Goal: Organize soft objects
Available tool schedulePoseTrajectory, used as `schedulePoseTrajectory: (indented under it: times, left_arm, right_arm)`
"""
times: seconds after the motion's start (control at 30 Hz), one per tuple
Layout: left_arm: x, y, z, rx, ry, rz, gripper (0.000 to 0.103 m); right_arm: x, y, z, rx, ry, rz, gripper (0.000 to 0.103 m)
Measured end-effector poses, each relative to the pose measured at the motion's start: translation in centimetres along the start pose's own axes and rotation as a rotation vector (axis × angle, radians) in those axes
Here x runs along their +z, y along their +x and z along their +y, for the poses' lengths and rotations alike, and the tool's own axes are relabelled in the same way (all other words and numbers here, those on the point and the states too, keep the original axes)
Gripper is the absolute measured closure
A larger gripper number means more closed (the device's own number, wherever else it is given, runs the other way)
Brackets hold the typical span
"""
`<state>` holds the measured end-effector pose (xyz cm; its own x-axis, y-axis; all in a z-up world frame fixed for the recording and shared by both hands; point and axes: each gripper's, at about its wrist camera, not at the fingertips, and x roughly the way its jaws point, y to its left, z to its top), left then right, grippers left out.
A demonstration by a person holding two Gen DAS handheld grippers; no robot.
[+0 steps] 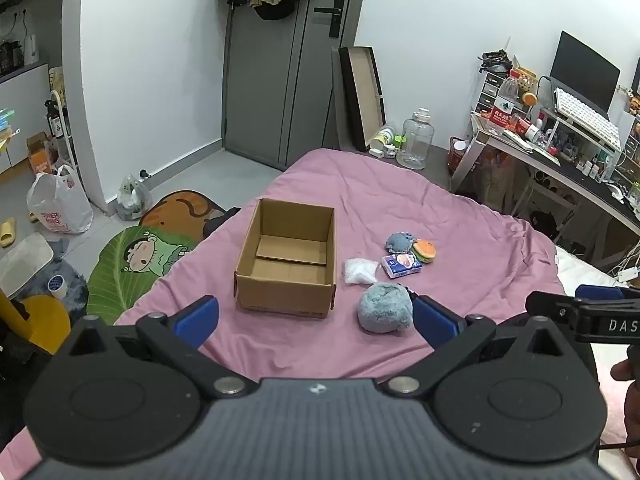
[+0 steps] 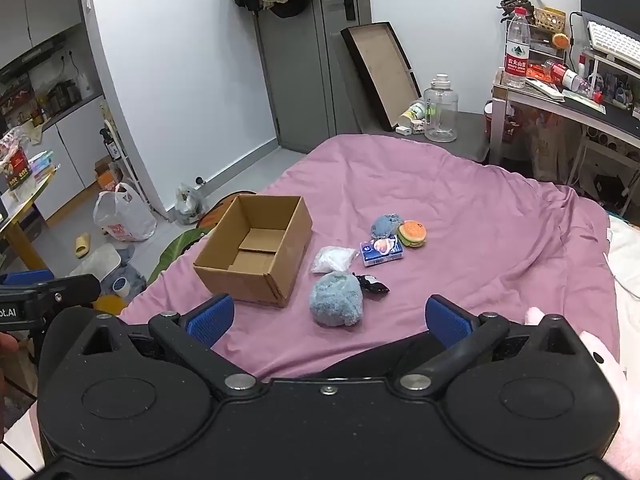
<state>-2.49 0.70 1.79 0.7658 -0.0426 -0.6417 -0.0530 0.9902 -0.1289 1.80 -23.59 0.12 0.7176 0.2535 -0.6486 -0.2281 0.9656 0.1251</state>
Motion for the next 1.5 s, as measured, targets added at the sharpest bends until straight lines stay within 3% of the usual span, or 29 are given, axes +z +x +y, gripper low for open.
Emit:
schedulePoseTrajectory:
  times: [1.07, 1.5]
  left_arm:
    - [0.0, -0.1, -0.2, 0.003, 0.000, -0.022, 0.001]
    - [0.2, 1.7, -0.6, -0.003, 0.007, 0.011, 0.001]
  right_arm:
    - [0.1, -0.1, -0.1, -0.006, -0.017, 0.005, 0.000]
    - [0.2, 1.0, -0.8, 0.037, 0.035, -0.089, 0.000]
